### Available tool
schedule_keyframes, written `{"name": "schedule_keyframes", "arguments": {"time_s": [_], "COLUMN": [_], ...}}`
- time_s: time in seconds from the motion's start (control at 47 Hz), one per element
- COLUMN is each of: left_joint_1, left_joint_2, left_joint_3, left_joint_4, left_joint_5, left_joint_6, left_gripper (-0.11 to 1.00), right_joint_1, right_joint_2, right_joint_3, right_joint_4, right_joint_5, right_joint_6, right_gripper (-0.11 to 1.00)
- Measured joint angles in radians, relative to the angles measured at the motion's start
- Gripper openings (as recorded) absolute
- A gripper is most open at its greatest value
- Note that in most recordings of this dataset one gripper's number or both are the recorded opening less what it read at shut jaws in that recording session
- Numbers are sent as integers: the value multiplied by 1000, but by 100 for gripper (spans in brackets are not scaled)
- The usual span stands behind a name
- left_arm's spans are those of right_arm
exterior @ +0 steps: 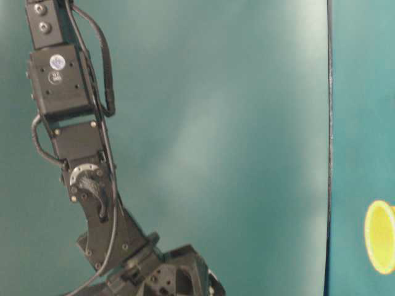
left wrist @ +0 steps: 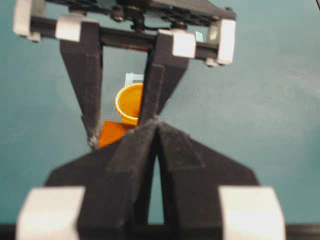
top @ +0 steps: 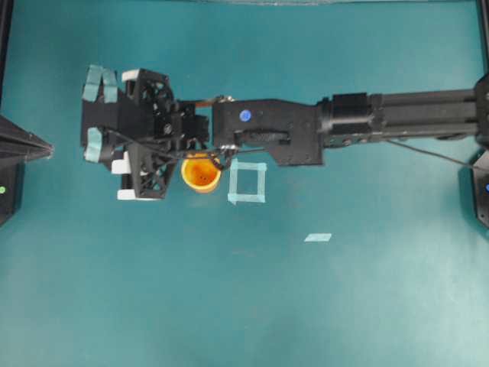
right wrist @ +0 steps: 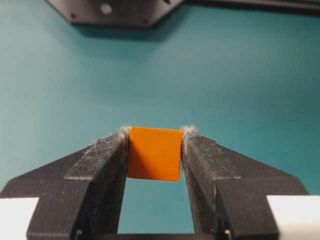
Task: Move the block to the left with right arm.
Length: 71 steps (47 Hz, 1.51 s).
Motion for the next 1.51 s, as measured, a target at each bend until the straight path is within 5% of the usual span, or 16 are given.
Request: {"name": "schedule_keyframes", "arguments": {"time_s": [1.51], "left_joint_1": [0], "left_joint_2": [0], "left_joint_3": [0], "left_joint_4": [0], "left_joint_5": [0], "left_joint_6": [-2], "left_gripper": [0], "right_joint_1": [20], "right_joint_2": [29], "right_joint_3": [-51], "right_joint_4": [2], "right_joint_5": [-5], "right_joint_6": [8], "right_gripper": [42]}}
